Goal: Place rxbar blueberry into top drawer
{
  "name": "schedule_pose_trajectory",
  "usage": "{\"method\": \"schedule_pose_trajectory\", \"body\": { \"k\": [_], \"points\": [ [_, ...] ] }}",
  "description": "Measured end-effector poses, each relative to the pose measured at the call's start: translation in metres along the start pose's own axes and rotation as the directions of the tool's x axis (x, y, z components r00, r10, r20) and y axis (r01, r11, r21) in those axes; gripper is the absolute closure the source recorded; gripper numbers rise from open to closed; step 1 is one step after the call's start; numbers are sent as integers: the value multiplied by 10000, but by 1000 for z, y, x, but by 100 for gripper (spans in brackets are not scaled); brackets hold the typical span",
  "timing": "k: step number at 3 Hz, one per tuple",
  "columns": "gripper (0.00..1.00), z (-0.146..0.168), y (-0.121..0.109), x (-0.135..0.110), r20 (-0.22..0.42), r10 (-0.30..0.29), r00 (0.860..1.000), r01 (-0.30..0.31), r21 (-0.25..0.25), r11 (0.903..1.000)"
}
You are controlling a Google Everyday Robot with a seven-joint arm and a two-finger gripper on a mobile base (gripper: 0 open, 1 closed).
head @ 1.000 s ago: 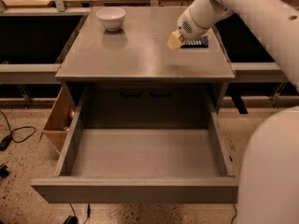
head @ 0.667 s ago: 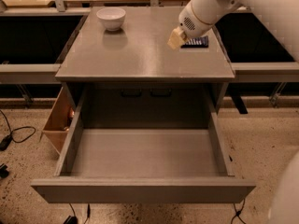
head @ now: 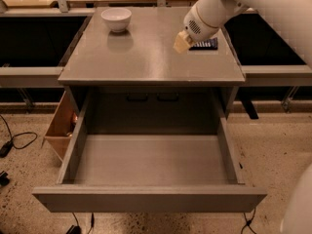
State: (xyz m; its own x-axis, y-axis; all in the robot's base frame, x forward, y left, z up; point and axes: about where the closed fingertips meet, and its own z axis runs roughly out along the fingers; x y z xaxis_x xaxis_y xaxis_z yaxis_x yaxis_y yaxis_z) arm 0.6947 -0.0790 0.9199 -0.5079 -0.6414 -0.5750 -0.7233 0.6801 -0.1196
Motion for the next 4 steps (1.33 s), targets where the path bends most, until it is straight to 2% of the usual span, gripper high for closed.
{"method": "schedule_pose_trajectory", "body": {
  "k": [1, 2, 3, 4],
  "points": [
    [27, 11, -14, -5, -138, -241, 9996, 251, 730, 9970],
    [0, 32, -62, -15, 239, -1134, 9933, 1070, 1856, 9768],
    [0, 53, -96, -23, 656, -1283, 9896, 1119, 2110, 9710],
    [0, 74, -137, -16, 1147, -516, 9921, 263, 2117, 9770]
  ]
}}
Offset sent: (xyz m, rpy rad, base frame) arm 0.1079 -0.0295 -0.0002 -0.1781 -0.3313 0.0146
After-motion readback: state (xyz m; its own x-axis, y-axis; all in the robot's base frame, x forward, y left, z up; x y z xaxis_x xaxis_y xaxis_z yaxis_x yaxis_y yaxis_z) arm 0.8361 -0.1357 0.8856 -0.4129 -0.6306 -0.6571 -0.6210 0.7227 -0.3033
